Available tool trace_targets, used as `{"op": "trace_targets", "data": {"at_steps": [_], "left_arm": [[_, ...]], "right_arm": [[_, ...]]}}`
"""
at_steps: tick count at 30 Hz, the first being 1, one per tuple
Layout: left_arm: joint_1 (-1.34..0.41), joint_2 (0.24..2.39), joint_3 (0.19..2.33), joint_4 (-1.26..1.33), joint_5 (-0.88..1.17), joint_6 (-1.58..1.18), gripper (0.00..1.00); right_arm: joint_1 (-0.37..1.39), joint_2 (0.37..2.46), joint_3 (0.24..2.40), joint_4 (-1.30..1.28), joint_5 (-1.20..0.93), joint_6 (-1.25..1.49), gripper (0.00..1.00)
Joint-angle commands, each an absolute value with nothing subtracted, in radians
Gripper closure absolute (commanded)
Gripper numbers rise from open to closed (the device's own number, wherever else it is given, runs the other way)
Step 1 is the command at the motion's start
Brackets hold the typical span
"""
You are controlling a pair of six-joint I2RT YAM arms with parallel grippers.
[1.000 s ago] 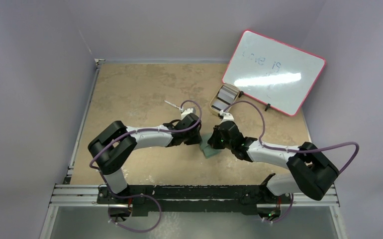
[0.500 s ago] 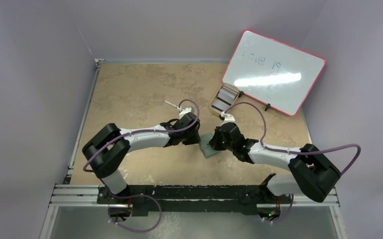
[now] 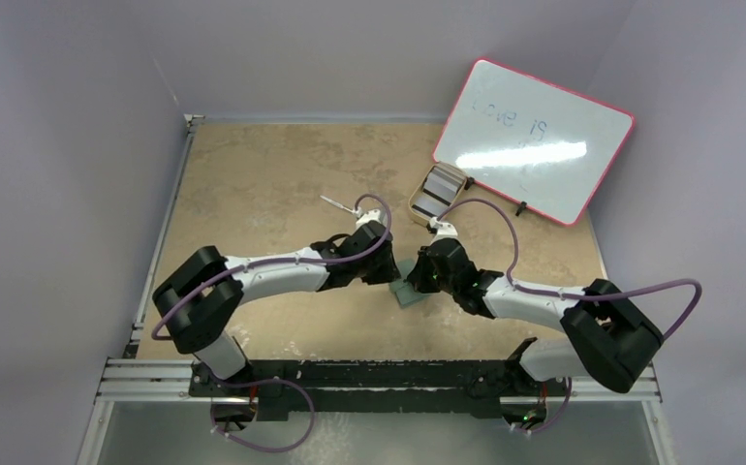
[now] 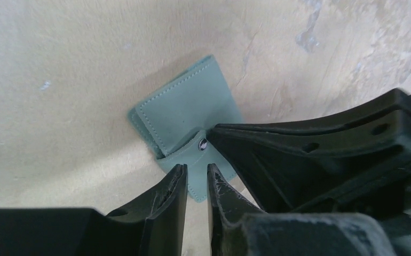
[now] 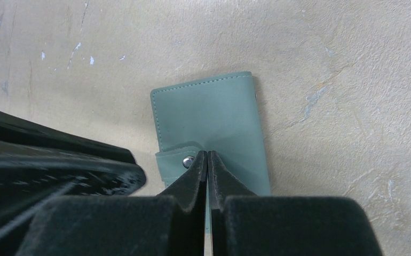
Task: Put the credit cards into the card holder
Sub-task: Close the card holder at the center of the board.
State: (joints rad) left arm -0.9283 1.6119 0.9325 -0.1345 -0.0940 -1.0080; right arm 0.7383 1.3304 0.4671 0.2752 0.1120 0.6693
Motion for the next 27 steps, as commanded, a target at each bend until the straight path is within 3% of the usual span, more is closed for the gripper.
{"op": "trace_targets", "data": {"at_steps": [1,27], "left_arm": [[-0.946,1.668,0.947,-0.091,-0.076,-0.985,0.82],[-0.944,1.75,0.948,-0.116,-0.167,-0.978,0.88]], "right_arm": [[0.735,1.35,0.482,0.245,0.124,0.657,1.0],[0.735,1.31,0.547,0.206,0.008,0.666,0.99]]}}
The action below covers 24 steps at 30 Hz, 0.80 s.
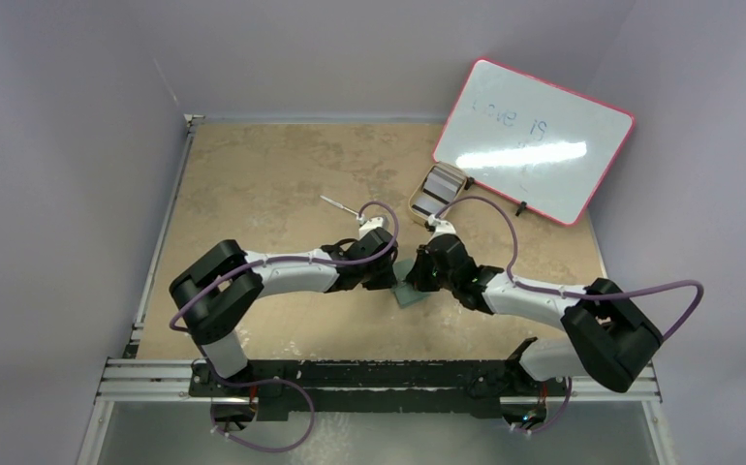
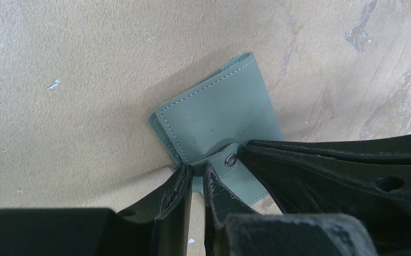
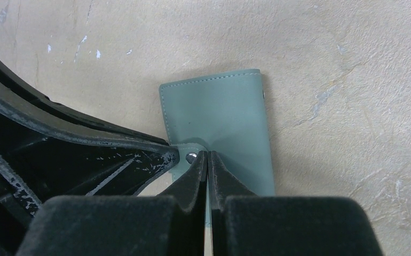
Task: Put the credit cards into the card holder
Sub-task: Close the card holder at the center of the board.
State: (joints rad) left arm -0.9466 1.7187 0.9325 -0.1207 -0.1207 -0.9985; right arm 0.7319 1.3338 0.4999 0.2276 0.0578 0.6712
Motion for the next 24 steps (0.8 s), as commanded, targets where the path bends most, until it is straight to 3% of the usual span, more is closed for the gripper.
{"op": "trace_targets", "data": {"at_steps": [1,15,24], "left_arm": [[-0.945,1.752,0.95,-0.117,-0.166,-0.979,0.88],[-0.944,1.757,0.952,-0.123,-0.166,-0.976,0.88],[-0.945,1.754,0.953,-0.126,-0.167,-0.976,0.88]], "right_arm": [[0.735,1.309,0.55,0.206,0.003,0.666,0.98],[0.735,1.328,0.586,0.192,0.006,0.657,0.87],[0.734,1.385,0.614,0.164,0.006,0.643,0.9]]}}
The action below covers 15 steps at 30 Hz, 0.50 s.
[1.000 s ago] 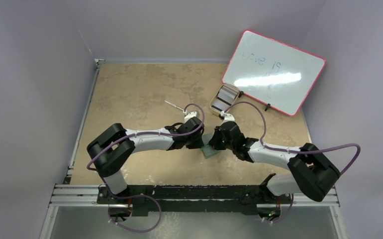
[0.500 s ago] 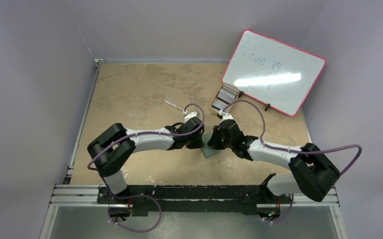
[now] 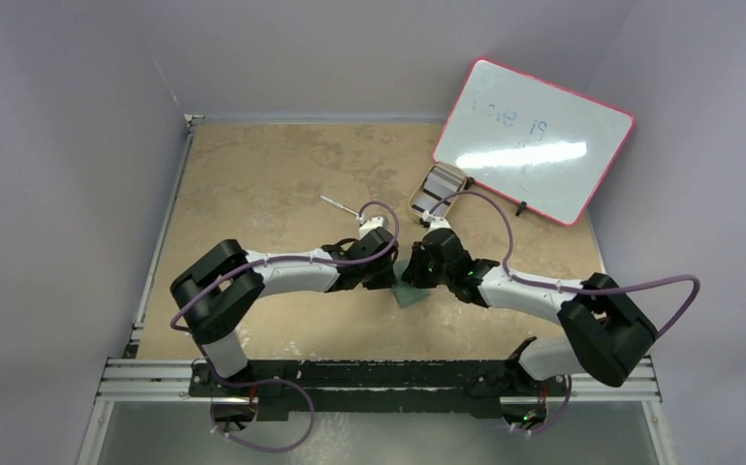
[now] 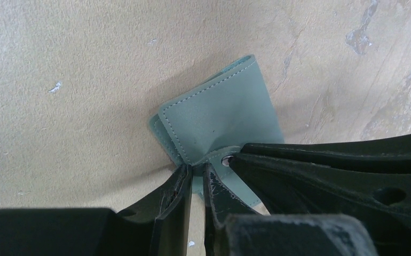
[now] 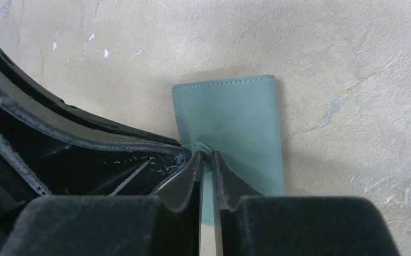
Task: Put the credit cards into the card holder
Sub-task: Close the card holder at the center of the board.
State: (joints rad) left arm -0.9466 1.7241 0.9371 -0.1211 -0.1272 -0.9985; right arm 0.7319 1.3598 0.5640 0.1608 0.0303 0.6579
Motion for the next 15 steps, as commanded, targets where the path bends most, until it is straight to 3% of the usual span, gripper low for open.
{"op": "trace_targets", "data": {"at_steps": [1,15], "left_arm": [[-0.945,1.753,0.953,-0.127,-0.166,-0.977,0.88],[-0.944,1.748,0.959,-0.14,-0.175,-0.977,0.87]], "right_arm": [[0.735,1.39,0.613,0.163,0.007,0.643,0.91],[0.735,1.354,0.566,0.098,0.035,0.642,0.97]]}}
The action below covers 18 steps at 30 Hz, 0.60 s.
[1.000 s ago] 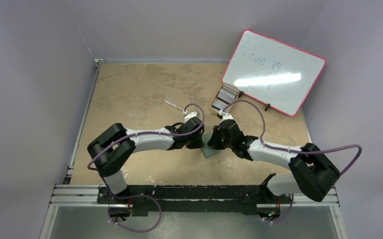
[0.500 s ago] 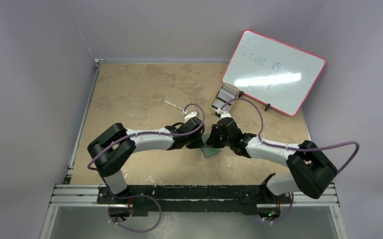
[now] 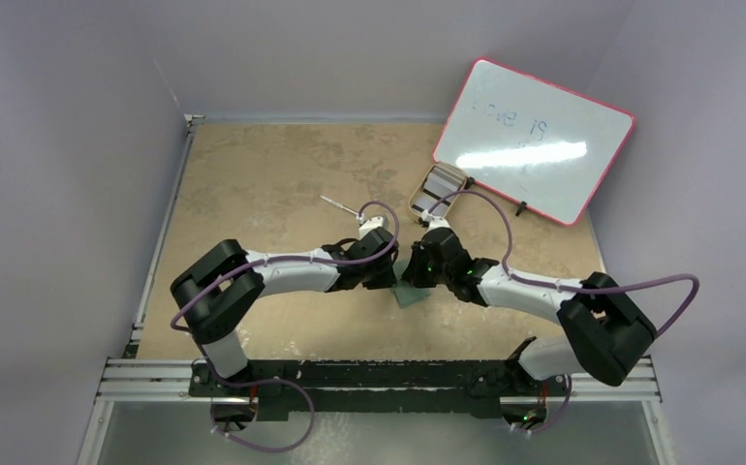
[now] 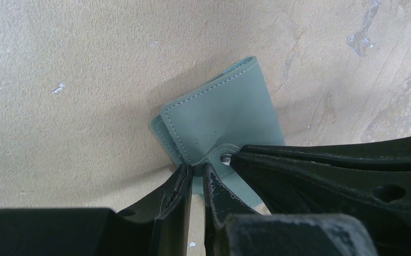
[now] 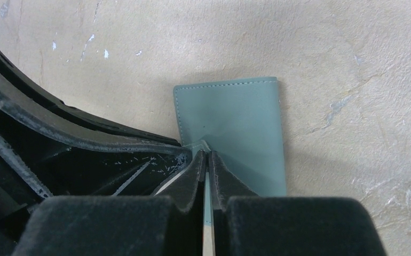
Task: Put the credit cards into the card holder
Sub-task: Close the card holder at the center of the board.
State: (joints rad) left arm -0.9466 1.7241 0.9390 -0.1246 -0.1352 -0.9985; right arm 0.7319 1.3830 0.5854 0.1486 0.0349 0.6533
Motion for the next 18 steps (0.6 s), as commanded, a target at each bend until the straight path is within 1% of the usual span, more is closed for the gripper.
{"op": "trace_targets", "data": {"at_steps": [1,18], "left_arm": [[-0.945,1.752,0.96,-0.14,-0.175,-0.976,0.87],[-0.945,1.749,0.962,-0.146,-0.177,-0.984,0.87]], "right_arm": [[0.735,1.358,0.565,0.1,0.035,0.643,0.97],[0.735,1.375,0.548,0.088,0.04,0.68,0.99]]}}
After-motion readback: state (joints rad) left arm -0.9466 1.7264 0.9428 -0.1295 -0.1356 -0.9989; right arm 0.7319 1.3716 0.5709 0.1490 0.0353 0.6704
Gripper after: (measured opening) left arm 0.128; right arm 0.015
